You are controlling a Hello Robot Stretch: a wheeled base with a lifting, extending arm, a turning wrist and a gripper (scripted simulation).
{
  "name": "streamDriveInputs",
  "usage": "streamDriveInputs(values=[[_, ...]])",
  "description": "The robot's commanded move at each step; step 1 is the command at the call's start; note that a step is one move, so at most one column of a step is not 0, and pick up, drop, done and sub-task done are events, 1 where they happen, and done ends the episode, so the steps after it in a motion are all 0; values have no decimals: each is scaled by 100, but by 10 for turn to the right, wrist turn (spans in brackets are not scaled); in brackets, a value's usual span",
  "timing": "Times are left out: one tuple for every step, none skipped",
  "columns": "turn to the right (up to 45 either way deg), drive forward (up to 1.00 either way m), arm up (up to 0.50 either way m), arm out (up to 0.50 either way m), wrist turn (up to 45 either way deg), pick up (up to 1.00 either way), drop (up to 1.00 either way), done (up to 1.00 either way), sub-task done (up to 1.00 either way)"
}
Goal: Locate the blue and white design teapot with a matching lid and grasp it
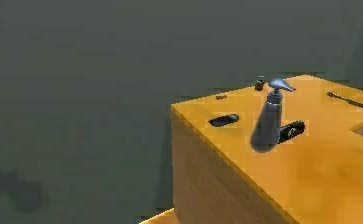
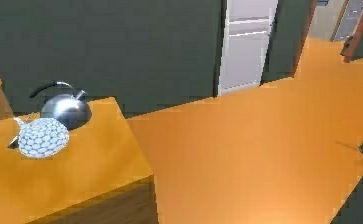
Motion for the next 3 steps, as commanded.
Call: streamDriveInputs(values=[[-300,0,0,0,0,0,0,0,0],[0,0,50,0,0,0,0,0,0],[0,0,38,0,0,0,0,0,0]])
